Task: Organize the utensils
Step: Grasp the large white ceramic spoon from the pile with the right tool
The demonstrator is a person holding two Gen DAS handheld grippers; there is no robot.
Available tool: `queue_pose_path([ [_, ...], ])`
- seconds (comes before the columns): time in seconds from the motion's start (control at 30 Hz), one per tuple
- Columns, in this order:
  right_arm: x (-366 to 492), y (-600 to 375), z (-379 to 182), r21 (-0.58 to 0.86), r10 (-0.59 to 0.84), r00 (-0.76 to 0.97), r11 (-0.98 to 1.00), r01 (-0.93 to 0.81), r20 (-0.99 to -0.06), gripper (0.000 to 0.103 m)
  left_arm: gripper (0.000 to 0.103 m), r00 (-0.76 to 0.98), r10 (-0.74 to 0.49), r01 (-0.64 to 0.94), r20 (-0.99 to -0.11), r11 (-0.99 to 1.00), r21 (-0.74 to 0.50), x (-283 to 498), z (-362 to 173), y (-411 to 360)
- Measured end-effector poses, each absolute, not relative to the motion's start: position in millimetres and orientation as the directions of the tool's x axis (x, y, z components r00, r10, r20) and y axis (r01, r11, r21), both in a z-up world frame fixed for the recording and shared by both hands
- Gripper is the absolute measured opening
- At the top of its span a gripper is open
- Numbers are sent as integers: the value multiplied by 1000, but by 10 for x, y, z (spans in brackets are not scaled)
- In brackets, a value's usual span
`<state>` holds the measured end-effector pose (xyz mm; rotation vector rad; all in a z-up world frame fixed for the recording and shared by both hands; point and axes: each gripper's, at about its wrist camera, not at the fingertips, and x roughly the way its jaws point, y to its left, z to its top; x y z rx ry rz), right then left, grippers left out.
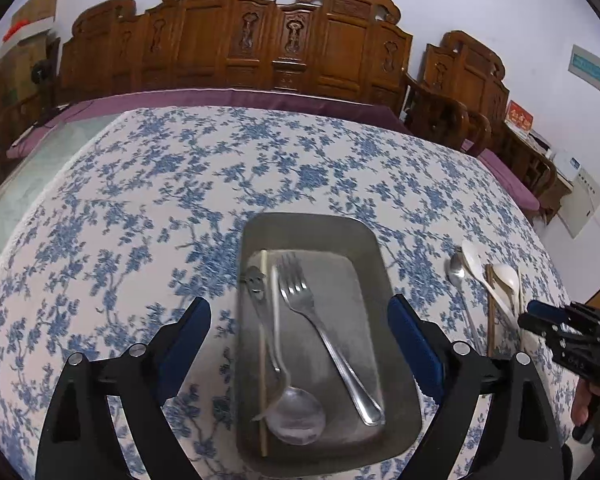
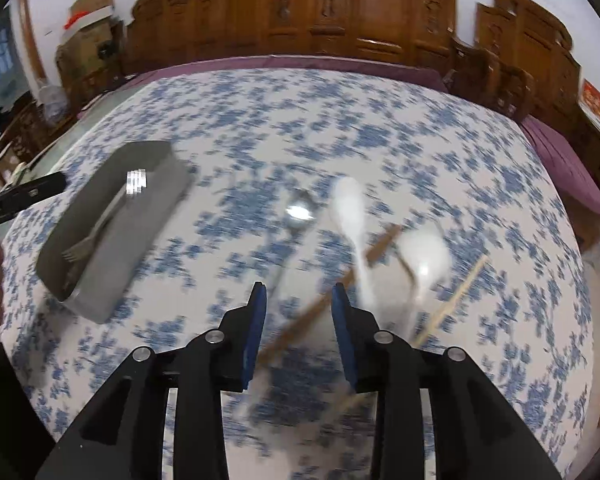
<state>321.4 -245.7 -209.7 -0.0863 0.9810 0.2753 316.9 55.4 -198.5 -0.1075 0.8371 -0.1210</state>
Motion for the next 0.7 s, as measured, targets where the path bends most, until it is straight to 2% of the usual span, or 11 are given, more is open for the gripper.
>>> queue_pose_path([
  [0.33, 3370, -2948, -2348, 21, 130, 487, 975, -222, -864, 36, 86, 668, -177, 125, -723, 984, -125, 2968, -1911, 150],
  [0.6, 3597, -3208, -2531, 86, 150, 448, 983, -160, -881, 36, 86, 636, -209, 179, -742, 976, -122, 2857, -1929, -323],
  [0.7, 3687, -3265, -2597, 163, 210, 408, 976, -148, -888, 27, 86, 623, -198, 194, -756, 976, -96, 2850, -1972, -508],
])
